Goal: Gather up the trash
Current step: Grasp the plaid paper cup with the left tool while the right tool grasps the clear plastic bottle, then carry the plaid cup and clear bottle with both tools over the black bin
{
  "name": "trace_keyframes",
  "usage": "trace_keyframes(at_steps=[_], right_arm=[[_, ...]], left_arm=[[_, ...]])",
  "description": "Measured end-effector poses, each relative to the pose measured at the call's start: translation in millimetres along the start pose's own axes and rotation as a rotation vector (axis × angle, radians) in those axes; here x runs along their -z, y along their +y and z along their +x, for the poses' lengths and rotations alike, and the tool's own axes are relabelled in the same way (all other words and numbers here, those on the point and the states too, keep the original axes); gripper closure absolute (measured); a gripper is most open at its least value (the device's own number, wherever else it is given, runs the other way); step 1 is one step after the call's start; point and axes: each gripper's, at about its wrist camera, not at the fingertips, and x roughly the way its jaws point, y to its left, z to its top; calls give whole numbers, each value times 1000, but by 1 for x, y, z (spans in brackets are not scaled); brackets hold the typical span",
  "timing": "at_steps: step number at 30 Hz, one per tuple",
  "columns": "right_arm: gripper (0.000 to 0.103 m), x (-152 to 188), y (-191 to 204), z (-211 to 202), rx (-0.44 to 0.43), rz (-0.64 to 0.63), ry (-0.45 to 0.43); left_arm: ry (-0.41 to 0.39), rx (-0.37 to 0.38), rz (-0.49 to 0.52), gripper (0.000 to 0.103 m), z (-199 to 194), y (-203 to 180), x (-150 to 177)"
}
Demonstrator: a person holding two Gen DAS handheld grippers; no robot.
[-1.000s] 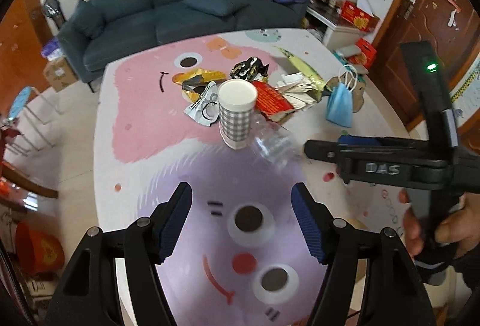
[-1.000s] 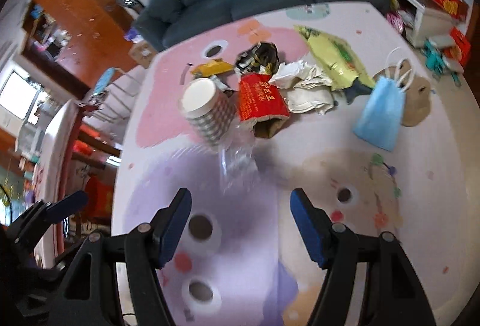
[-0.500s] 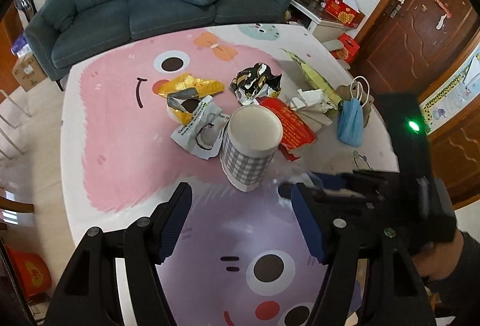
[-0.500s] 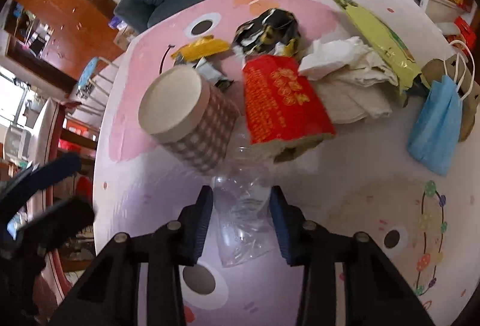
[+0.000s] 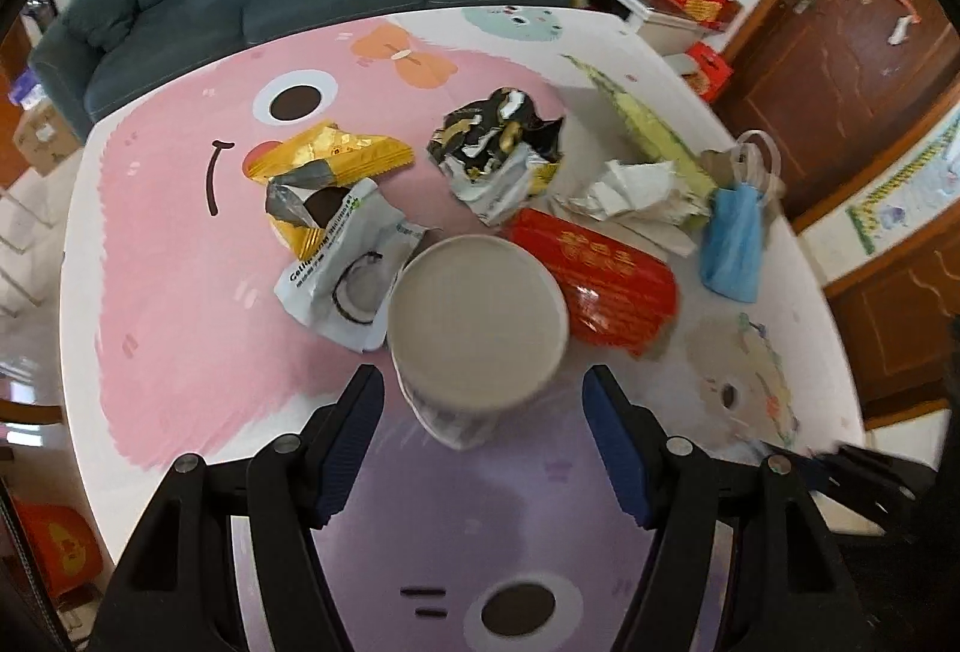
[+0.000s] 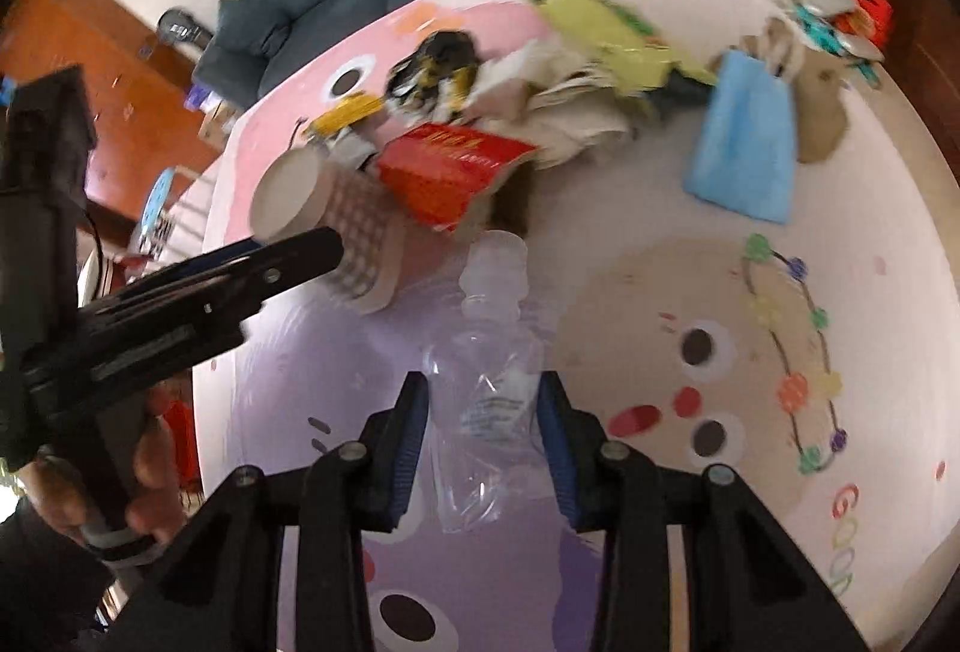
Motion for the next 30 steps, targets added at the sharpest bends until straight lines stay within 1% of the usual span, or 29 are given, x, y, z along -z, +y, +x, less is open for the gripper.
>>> trace_keyframes(at_steps=[5,6,7,8,10,12,15,20,23,26,30], right_arm=[[66,1,-17,-5,17,64,-37],[66,2,-20,-6,11,82,-44],[66,3,-22,-7,8,92,-48],[66,4,-23,-8,6,102,-53],[66,10,-25,-10,-1,117,-60],[66,11,-27,-9,-6,119,-59],[66,13,-25,-9,-13,113,-54],[66,21,-23,-14,-38,101,-47],[66,29,-24,-21,-64,83,-39],[66,42,-25,-34,-98,41,-31],[66,65,-29,-58,-134,-44,-35]], left_arm=[[-38,-75,-33,36,18,-3,-8],[-44,-84,-38,42,21,-3,-9],[-48,-95,-43,52,24,-3,-10],[-46,-108,-46,53,27,-2,-11],[-68,-132,-47,57,29,-2,-11],[-73,-125,-47,58,26,-2,-8],[-88,-133,-30,59,17,-4,1],[-98,-124,-25,60,-13,-12,28],[-111,-127,-36,60,-39,-20,52],[-127,-134,-54,60,-63,-32,79],[-141,-146,-78,60,-94,-57,119]])
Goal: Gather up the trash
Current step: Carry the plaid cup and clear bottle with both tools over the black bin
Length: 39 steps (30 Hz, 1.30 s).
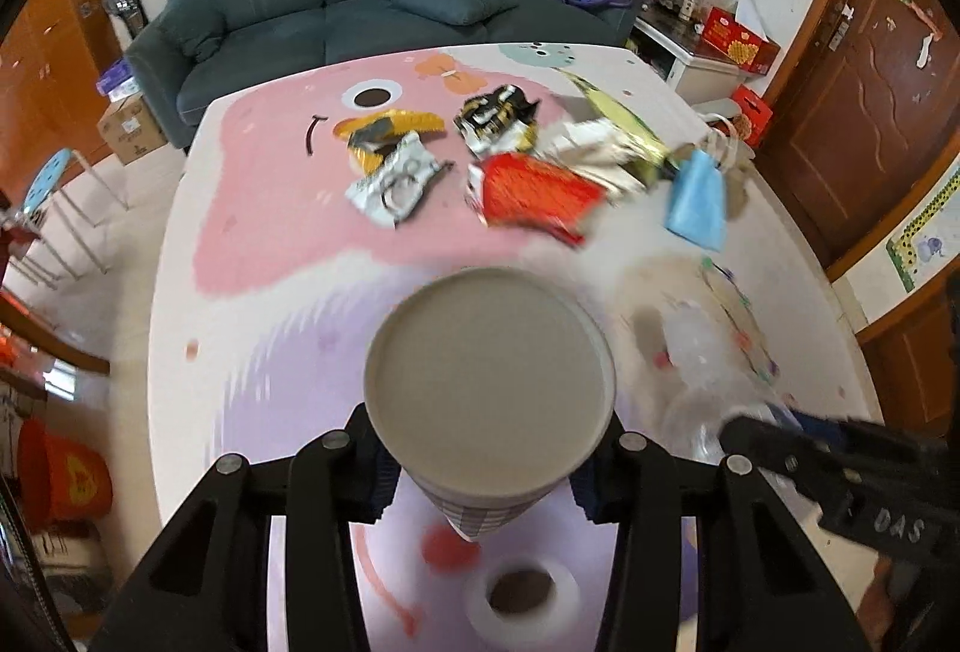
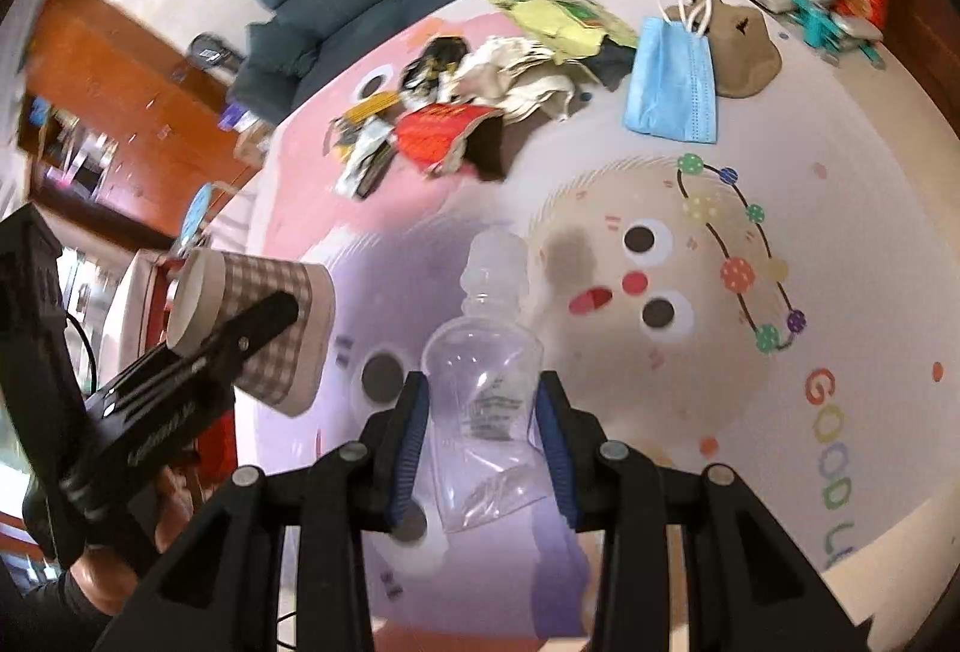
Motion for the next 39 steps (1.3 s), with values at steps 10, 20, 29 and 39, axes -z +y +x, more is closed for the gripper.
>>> trace_keyframes(at_steps=[10,20,29,39], right_arm=[[66,75,-24,-67,-78,-112,-2],[66,153,-56,-96,-117,-133,65],[66,199,-92,-78,-101,-17,129],[66,251,-151,36,1,129,257]], left_arm=[[-28,-17,-8,60,-73,-76,98],[43,-27,55,60,-93,-132,174],[172,-3,138,59,-66,-157,216],[315,37,108,59,48,-152,287]])
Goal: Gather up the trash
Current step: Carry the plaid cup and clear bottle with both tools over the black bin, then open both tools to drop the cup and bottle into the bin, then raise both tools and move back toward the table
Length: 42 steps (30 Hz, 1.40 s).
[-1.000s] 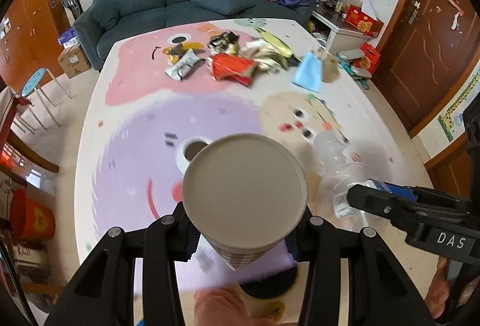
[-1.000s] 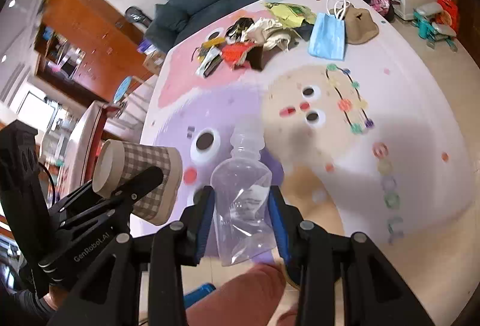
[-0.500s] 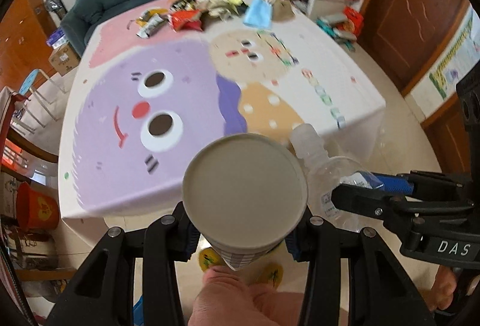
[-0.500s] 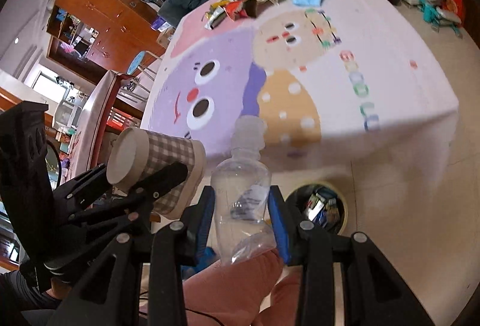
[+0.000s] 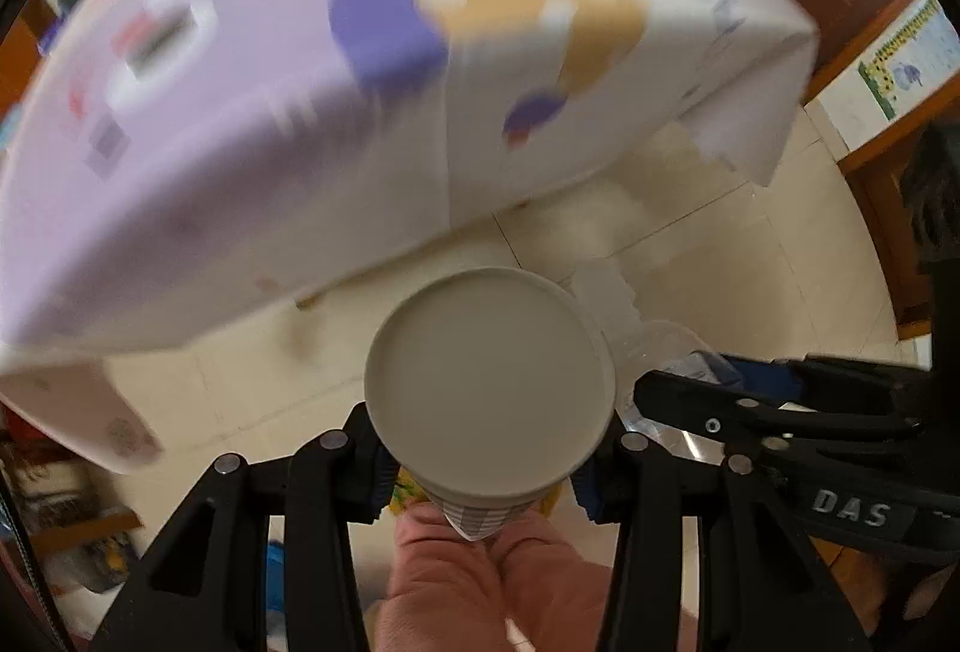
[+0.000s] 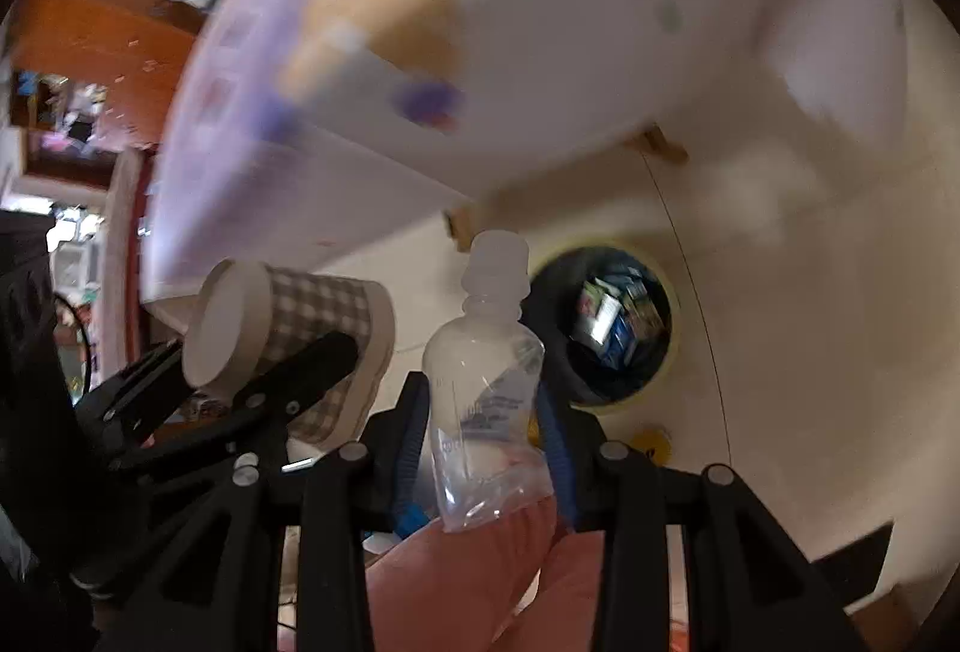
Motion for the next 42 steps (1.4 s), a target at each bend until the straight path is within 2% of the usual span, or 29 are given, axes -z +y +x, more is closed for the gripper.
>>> trace_keyframes(at_steps=[3,11,16,23,31,36,42], right_arm=[[66,-4,-21,44,52,23,11],[63,-18,-62,133,62,113,60],[50,-25,-71,151,73,153,58],[50,-23,-62,138,87,135,34],[50,-20,-43,90,116,109,-57],[50,-22,-29,60,131,93,-103],[50,-18,-8,24,118,65,-128]], left_arm=[[6,15,-27,58,36,6,6],[51,37,-72,55,121,15,10],[67,22,-129,45,138,23,9],[73,0,-120,45,125,32,11],[47,-4,-144,45,92,40,7],[32,-4,-164,45,65,41,6],[15,-23,-148,45,11,35,4]])
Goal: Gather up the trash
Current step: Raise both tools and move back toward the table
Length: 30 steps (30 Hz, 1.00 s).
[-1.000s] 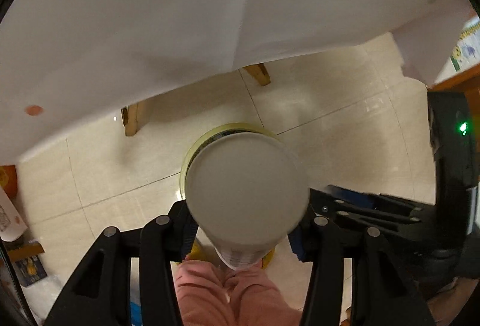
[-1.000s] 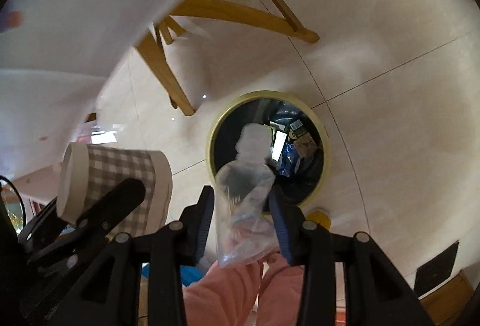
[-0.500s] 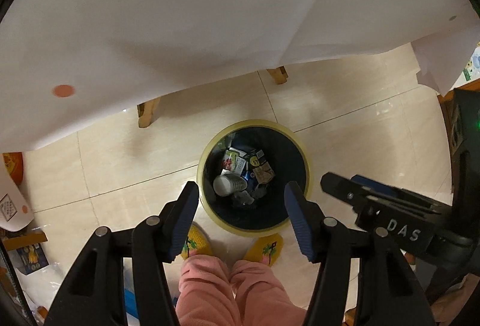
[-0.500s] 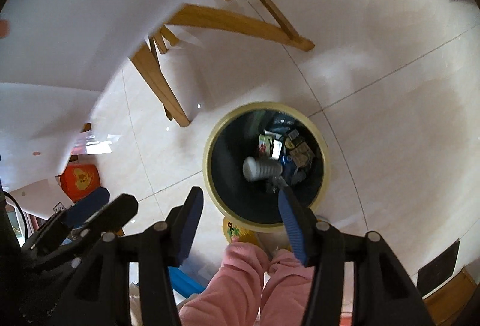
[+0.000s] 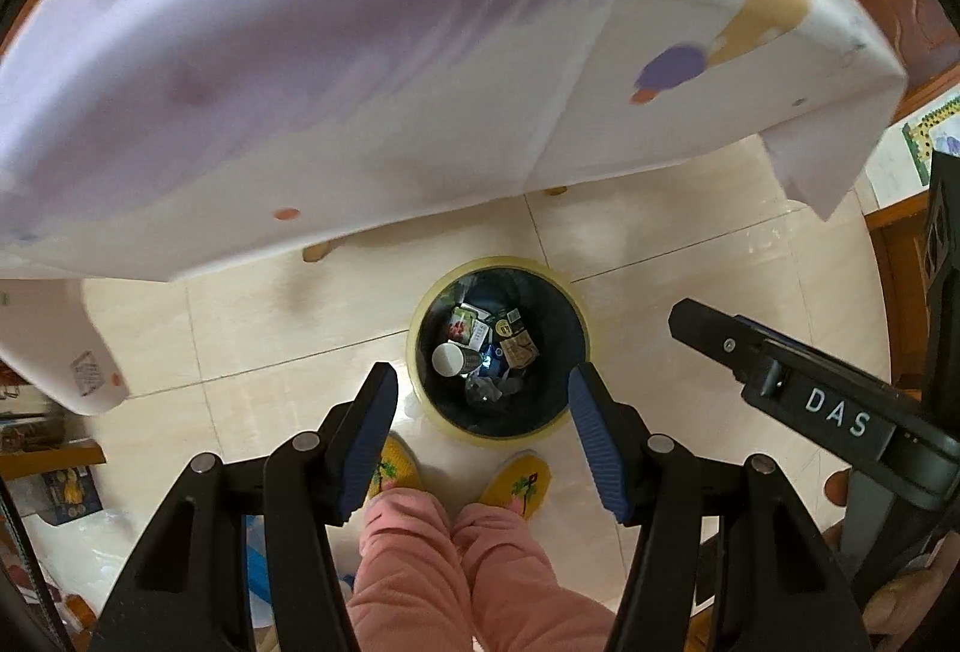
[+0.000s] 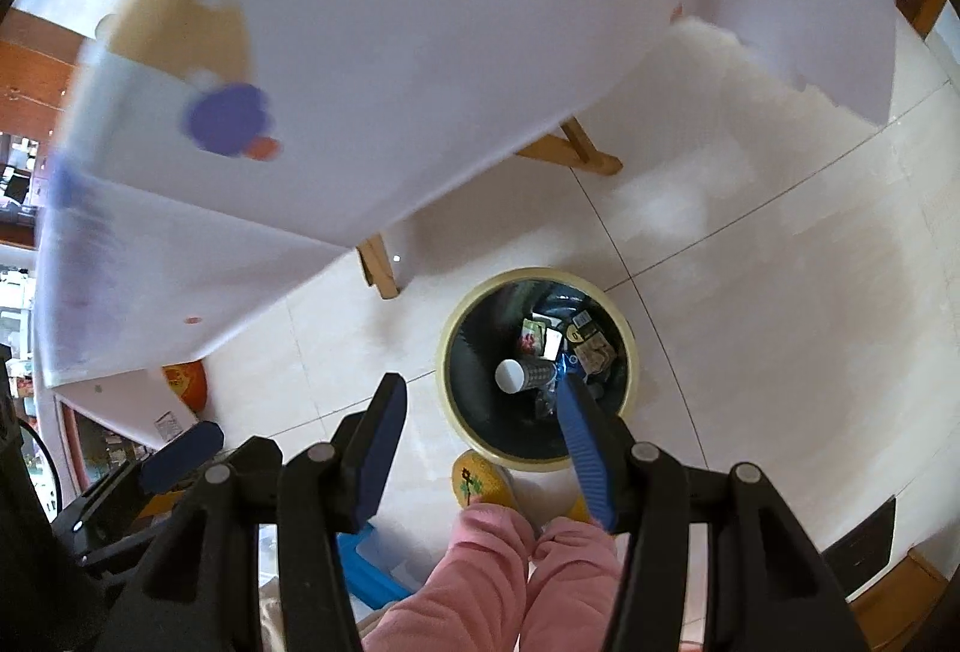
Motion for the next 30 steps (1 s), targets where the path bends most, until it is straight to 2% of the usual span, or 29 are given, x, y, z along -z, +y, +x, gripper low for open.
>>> trace_keyframes(at_steps=[14,17,22,30], right_arm=[[50,14,51,-142,-61,-130,-122],[50,10,65,-170,-67,-176,-169],[50,2,81,-206,-70,-247,-257],[50,-22,103,-243,-125,-311,-318]], left_arm=[[-155,-71,105,45,-147,-3,-3],[-210,-116,135,45,-176,-5,-9],[-292,-166,138,45,-215,-5,-24],[-402,-200,117,45,-275,0,-47]])
